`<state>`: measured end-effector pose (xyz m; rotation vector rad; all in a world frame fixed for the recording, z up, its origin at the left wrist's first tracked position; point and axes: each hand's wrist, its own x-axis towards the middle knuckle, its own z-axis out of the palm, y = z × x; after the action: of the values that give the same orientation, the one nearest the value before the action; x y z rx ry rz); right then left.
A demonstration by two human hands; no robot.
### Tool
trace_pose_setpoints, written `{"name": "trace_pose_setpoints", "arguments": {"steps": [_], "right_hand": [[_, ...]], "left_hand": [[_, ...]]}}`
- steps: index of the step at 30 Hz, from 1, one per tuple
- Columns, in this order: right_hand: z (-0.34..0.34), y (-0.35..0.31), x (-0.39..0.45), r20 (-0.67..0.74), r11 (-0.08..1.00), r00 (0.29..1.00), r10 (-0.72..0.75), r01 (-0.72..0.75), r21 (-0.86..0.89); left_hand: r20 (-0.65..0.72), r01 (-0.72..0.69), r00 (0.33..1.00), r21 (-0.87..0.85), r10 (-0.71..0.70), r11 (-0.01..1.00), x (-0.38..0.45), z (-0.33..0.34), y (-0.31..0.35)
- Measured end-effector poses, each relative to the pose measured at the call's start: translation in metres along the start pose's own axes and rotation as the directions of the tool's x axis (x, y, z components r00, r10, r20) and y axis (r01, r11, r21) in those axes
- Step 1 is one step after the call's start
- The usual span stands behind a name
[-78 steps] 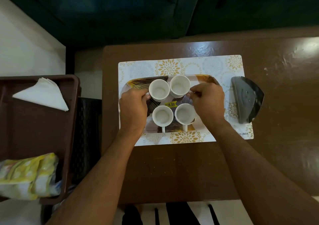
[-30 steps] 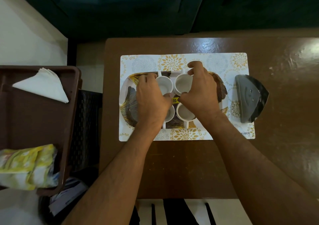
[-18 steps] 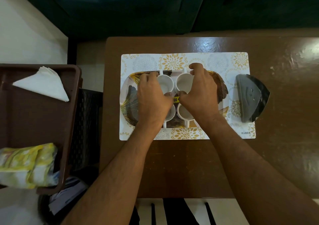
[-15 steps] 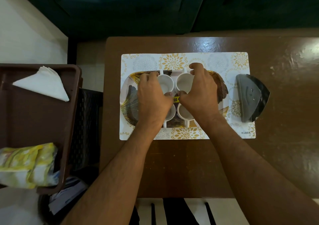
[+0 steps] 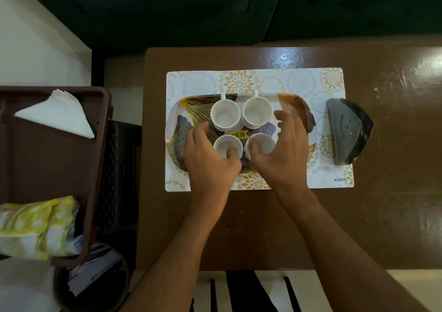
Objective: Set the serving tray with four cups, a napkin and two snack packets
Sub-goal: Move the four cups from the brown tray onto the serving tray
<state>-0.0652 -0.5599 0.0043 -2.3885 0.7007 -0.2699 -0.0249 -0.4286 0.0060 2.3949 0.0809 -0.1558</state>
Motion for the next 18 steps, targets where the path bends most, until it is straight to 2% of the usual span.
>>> {"name": "trace_pose_setpoints", "arguments": {"steps": [7, 18], "right_hand": [[0.004, 0.008, -0.031, 0.100, 0.999, 0.995, 0.009, -0.004, -0.052], [0.009, 0.005, -0.027, 0.052, 0.999, 0.999, -0.009, 0.012, -0.044]], "left_hand": [[0.080, -0.036, 0.996, 0.012, 0.035, 0.999, -0.026, 0.008, -0.012], [0.075, -0.059, 0.995, 0.016, 0.058, 0.998, -0.020, 0.007, -0.012]]}}
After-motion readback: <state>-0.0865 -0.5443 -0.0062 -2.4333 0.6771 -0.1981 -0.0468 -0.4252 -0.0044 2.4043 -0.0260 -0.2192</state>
